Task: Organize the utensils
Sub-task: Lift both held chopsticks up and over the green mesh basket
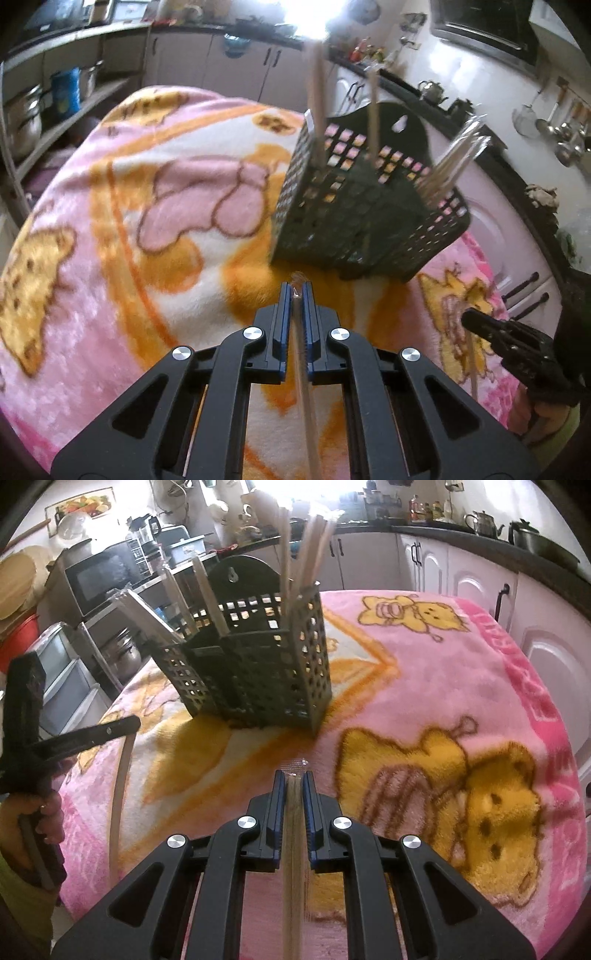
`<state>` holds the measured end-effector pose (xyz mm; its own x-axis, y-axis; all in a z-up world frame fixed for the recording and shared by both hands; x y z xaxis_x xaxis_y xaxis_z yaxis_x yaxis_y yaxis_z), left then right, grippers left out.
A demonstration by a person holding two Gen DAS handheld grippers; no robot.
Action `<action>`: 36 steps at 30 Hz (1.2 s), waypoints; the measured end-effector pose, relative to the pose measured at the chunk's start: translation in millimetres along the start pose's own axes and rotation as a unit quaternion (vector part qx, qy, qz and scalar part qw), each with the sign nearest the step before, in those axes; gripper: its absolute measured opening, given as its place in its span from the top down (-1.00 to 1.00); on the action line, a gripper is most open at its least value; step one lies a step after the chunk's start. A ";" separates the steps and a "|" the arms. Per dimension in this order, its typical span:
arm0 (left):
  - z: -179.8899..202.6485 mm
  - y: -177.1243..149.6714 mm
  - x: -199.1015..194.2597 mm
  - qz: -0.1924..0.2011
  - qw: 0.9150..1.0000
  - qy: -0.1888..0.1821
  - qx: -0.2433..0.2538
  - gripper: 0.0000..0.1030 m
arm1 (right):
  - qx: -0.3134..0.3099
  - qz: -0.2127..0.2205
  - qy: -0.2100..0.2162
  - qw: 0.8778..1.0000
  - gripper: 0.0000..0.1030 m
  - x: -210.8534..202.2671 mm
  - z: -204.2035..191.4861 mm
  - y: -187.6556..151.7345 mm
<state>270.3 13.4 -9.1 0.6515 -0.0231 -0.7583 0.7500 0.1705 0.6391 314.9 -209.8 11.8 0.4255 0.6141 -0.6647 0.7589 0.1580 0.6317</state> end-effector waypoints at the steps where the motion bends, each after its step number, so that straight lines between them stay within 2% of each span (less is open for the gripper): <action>1: 1.9 2.4 -3.1 0.004 1.000 -0.003 0.002 0.97 | -0.002 0.000 0.000 1.000 0.81 -0.1 -2.3 1.3; 19: 30.9 58.6 -73.1 0.098 0.993 -0.057 0.029 0.97 | -0.062 0.072 -0.003 0.995 0.81 -42.6 -49.0 56.8; 36: 56.5 122.6 -128.2 0.164 0.981 -0.095 0.034 0.97 | -0.103 0.172 0.003 0.980 0.83 -89.2 -80.9 128.5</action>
<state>285.2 -18.4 173.7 0.8643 -0.1617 -0.4763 0.4974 0.1329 0.8573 334.6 -181.7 184.5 0.6358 0.6625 -0.3961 0.4544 0.0937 0.8859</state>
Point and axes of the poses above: each gripper's, at about its wrist camera, not at the fingertips, and x roughly the way its jaws point, z to its right, y to its top, the point moved 3 cm from there along x, roughly the way its jaws point, and after that the axes turned 15 degrees about y, right-handed, at the moved point
